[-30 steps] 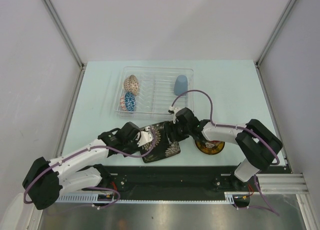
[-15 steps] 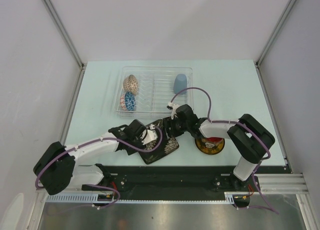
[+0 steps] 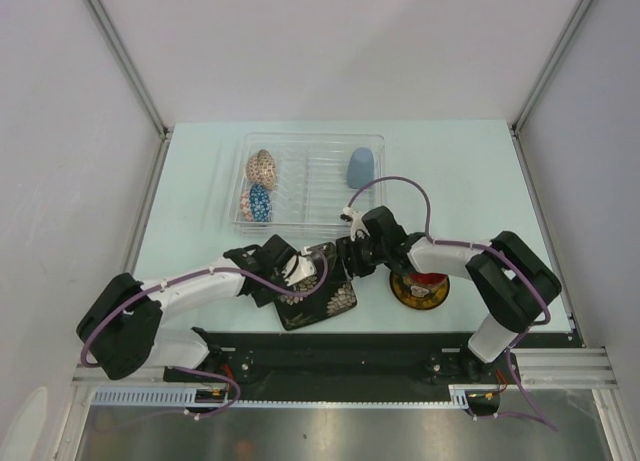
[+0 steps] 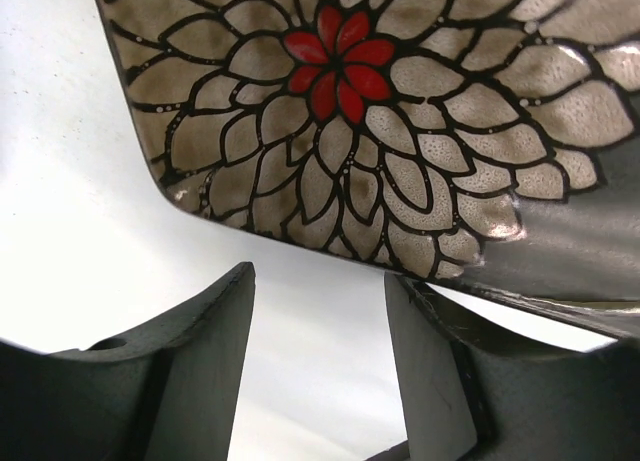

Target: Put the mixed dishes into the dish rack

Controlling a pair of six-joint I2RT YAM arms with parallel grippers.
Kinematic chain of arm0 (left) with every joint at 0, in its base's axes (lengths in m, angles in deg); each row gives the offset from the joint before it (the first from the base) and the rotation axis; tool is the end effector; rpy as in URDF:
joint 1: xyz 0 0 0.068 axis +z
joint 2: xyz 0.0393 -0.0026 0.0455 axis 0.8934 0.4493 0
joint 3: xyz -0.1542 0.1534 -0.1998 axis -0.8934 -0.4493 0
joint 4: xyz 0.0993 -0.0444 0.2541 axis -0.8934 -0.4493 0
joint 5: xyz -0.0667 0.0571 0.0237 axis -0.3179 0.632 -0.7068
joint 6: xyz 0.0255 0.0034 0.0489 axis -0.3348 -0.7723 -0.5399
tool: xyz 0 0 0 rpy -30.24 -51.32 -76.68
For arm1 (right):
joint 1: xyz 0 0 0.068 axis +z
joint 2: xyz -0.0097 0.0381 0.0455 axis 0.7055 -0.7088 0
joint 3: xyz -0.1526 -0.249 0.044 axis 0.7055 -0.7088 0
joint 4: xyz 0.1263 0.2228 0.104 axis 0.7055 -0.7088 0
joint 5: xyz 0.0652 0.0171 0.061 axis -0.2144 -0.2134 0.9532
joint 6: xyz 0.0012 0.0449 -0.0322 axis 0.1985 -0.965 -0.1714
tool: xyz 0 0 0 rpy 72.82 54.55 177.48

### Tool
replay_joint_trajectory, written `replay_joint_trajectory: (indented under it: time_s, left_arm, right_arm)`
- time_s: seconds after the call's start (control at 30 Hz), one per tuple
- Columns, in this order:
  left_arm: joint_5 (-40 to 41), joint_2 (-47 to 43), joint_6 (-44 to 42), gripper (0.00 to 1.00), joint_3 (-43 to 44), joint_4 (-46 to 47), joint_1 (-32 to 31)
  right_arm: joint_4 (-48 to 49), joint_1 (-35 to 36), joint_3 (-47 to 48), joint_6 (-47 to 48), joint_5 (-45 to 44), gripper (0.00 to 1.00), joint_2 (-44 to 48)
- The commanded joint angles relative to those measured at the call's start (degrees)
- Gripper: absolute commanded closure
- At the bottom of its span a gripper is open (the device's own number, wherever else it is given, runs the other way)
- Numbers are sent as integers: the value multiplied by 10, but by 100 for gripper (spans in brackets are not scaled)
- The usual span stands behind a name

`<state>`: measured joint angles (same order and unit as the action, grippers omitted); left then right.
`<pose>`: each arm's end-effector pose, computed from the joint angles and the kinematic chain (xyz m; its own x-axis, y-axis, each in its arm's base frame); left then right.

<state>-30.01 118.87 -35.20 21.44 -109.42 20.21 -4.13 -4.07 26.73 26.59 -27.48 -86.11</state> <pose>0.1654 -0.1456 0.1688 -0.3728 0.9028 -0.2142 0.8614 0.4226 0.2818 0.2416 0.2318 0.1634 -0.8156 -0.2617 -0.5160 -0.5564 0.5990 0.5758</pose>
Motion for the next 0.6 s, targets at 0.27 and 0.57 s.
replay_joint_trajectory:
  time_s: [0.27,0.57]
  left_arm:
    - [-22,8,31,40,31,99,-2]
    - [-20,-1,43,41,23,105,-2]
  right_arm:
    - [3,14,51,-2,129,44,27]
    - [-19,25,113,6,125,53,-4]
